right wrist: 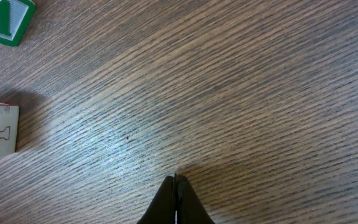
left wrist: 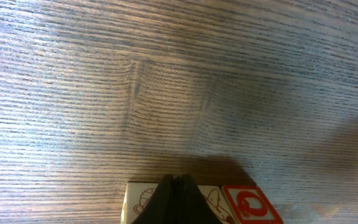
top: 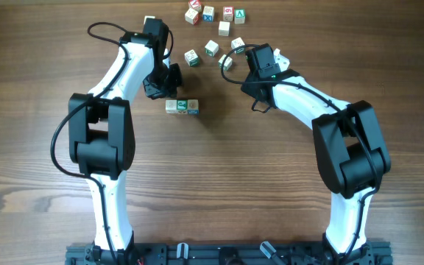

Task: Form a horizontal line

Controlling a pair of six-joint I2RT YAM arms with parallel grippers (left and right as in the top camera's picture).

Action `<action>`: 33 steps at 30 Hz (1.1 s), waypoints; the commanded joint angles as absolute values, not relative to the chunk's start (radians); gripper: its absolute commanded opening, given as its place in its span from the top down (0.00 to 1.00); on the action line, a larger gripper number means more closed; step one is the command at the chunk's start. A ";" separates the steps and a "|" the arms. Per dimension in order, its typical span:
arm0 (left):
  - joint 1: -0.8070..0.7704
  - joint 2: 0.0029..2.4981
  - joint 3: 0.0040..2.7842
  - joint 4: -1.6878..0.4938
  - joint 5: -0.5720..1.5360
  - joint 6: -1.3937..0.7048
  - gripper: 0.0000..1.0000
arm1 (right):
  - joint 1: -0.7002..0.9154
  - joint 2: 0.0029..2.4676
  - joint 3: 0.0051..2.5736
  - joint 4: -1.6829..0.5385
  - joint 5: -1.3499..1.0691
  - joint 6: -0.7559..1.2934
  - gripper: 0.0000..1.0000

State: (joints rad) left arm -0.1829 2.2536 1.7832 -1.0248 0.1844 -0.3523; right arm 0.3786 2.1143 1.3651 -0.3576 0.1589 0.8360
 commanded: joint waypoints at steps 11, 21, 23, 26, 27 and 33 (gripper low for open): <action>-0.188 2.271 1.786 -1.037 0.221 -0.375 0.96 | 0.367 2.152 1.320 -0.379 0.180 0.838 0.95; -0.188 2.271 1.786 -1.042 0.221 -0.375 0.96 | 0.367 2.152 1.320 -0.379 0.180 0.838 0.95; -0.188 2.271 1.786 -1.042 0.221 -0.375 0.96 | 0.367 2.152 1.320 -0.379 0.180 0.837 0.96; -0.188 2.271 1.786 -1.048 0.221 -0.376 0.96 | 0.367 2.152 1.320 -0.379 0.180 0.838 0.95; -0.188 2.271 1.786 -1.049 0.221 -0.376 0.96 | 0.367 2.152 1.320 -0.379 0.180 0.838 0.96; -0.188 2.271 1.786 -1.052 0.221 -0.376 0.96 | 0.367 2.152 1.320 -0.380 0.180 0.837 0.95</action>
State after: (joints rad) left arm -0.1829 2.2536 1.7832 -1.0481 0.2077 -0.3588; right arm 0.3786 2.1143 1.3651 -0.3576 0.1589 0.8360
